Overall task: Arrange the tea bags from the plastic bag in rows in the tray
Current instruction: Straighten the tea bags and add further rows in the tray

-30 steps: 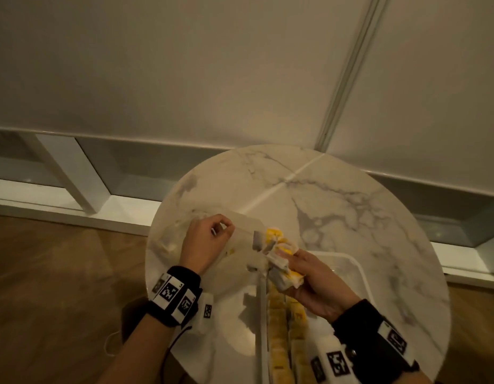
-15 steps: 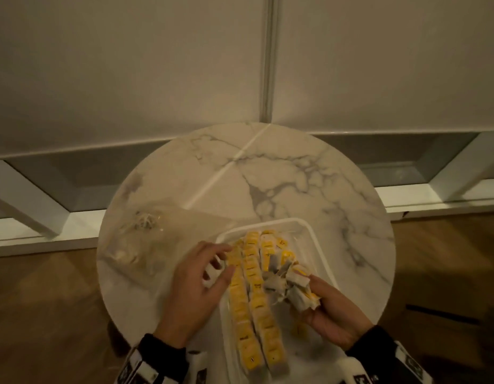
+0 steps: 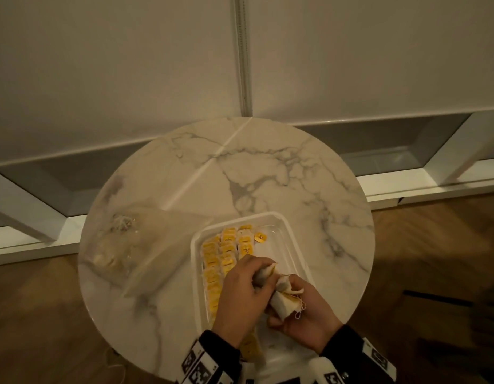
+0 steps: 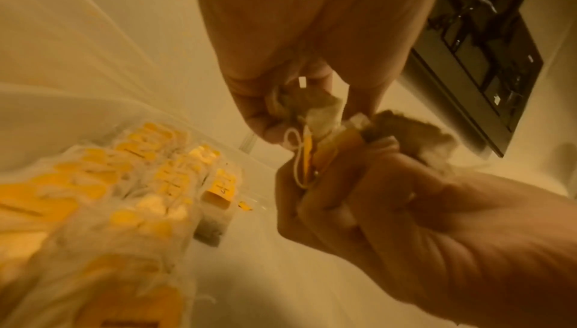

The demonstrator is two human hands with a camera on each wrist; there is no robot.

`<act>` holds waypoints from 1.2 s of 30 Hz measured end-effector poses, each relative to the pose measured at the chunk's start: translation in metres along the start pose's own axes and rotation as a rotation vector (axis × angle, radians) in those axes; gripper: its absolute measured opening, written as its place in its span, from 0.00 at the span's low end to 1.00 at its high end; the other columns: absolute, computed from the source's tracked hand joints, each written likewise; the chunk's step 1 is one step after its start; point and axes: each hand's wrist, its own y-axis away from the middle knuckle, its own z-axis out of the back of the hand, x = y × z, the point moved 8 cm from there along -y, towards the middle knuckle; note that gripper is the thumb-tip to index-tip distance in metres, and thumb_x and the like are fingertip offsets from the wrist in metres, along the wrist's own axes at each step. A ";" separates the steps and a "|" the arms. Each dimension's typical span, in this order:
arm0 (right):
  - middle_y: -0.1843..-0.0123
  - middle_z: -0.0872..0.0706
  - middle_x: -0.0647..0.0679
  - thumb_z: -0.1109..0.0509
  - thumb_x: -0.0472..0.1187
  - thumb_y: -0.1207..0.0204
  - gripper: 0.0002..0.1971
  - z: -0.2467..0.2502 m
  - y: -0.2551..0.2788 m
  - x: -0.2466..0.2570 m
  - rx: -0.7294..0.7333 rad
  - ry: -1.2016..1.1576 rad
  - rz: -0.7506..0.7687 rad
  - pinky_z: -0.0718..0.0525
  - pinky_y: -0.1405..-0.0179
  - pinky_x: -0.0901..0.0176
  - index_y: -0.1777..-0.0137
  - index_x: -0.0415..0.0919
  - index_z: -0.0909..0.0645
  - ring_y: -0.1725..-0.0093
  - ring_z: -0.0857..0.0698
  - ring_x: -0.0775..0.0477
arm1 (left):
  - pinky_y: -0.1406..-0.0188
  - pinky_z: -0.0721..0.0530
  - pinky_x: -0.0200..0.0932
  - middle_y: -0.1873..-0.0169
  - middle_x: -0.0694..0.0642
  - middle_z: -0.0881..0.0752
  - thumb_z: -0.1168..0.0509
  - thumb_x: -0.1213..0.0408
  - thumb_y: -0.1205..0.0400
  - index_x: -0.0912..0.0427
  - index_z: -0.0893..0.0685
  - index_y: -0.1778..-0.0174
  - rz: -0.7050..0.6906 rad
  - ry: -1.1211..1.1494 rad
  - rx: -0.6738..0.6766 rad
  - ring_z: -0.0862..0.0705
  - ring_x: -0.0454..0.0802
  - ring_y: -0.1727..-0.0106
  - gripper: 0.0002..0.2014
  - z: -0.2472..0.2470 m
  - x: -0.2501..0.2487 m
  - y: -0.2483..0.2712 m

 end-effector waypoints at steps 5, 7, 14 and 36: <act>0.65 0.16 0.44 0.39 0.50 0.22 0.18 0.013 0.000 -0.001 -0.063 0.020 -0.012 0.30 0.74 0.60 0.60 0.39 0.13 0.72 0.19 0.47 | 0.49 0.22 0.28 0.51 0.42 0.17 0.29 0.60 0.20 0.51 0.11 0.46 -0.070 0.043 -0.027 0.17 0.39 0.47 0.08 -0.007 -0.020 0.002; 0.66 0.15 0.42 0.37 0.49 0.25 0.16 0.012 0.003 0.002 -0.043 0.019 -0.016 0.26 0.73 0.59 0.60 0.37 0.14 0.71 0.18 0.46 | 0.49 0.20 0.32 0.52 0.43 0.16 0.29 0.60 0.20 0.52 0.11 0.46 -0.070 0.093 -0.022 0.15 0.42 0.47 0.07 -0.009 -0.025 0.002; 0.44 0.13 0.32 0.18 0.40 0.33 0.22 0.000 0.011 0.003 0.133 0.010 -0.025 0.16 0.42 0.45 0.42 0.29 0.14 0.44 0.13 0.36 | 0.50 0.17 0.38 0.53 0.42 0.13 0.33 0.57 0.17 0.53 0.11 0.47 -0.077 0.154 -0.063 0.14 0.45 0.48 0.09 -0.010 -0.029 0.002; 0.56 0.16 0.36 0.43 0.46 0.18 0.20 0.027 0.013 0.008 0.093 0.005 0.089 0.16 0.72 0.53 0.54 0.32 0.14 0.63 0.15 0.41 | 0.72 0.17 0.42 0.70 0.54 0.14 0.27 0.71 0.20 0.58 0.17 0.55 0.127 0.237 -0.159 0.13 0.57 0.75 0.05 0.062 0.020 -0.043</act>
